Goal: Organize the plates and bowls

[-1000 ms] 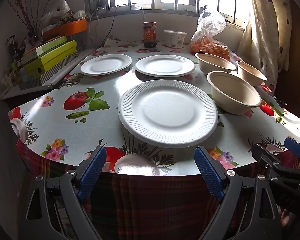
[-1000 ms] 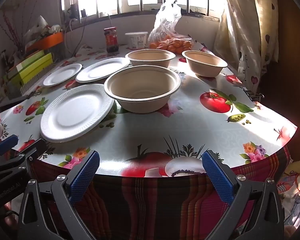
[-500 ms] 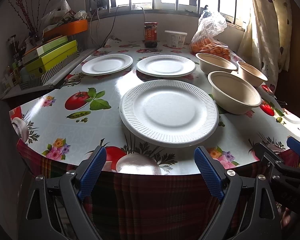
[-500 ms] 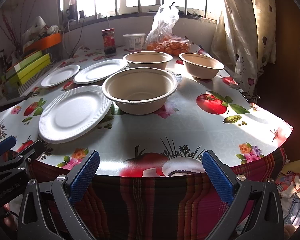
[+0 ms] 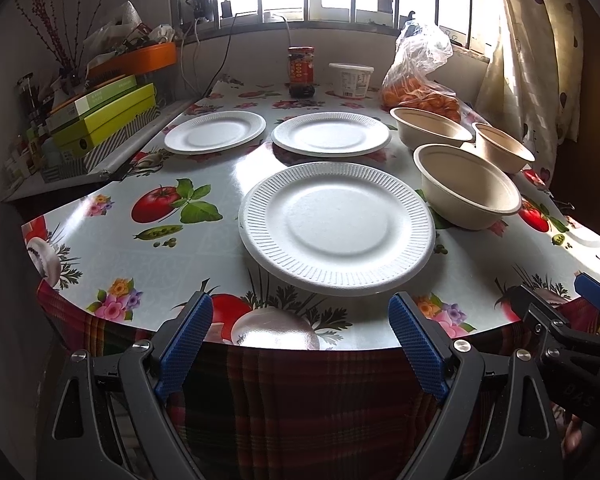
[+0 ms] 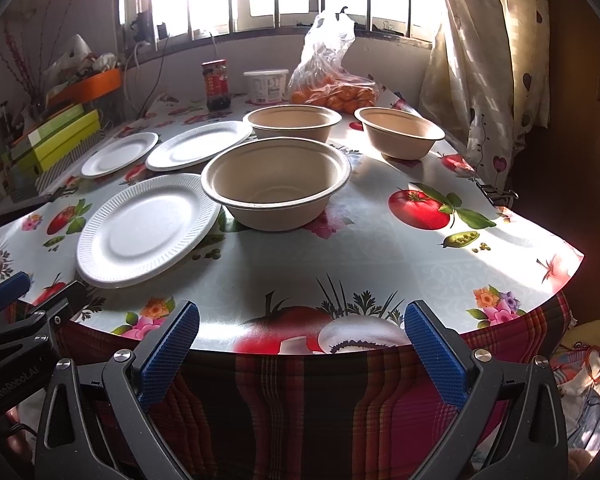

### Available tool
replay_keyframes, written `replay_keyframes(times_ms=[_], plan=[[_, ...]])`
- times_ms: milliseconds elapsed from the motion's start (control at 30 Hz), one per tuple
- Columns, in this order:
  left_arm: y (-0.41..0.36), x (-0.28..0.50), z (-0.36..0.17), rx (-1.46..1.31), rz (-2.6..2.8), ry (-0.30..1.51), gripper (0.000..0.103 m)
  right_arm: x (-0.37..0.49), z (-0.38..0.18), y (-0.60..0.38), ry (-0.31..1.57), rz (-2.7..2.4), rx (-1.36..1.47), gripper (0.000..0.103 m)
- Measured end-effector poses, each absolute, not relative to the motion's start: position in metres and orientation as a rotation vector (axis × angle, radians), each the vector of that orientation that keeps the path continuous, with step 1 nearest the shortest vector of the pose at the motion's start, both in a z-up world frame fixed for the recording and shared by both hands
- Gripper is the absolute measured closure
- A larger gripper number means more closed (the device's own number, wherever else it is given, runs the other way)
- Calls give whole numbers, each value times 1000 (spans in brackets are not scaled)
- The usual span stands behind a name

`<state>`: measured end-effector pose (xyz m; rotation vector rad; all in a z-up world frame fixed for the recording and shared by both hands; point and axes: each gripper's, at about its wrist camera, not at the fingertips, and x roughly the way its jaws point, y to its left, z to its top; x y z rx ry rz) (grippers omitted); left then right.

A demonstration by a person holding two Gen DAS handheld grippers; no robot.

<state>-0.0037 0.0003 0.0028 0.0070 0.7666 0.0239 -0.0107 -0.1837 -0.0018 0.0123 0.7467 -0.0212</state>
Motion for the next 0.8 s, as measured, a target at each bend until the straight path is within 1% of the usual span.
replay_keyframes(times_ms=[800], plan=[[5,-5,5,-8,37,761,13,-9,-2,-180,756,-4,15,0]])
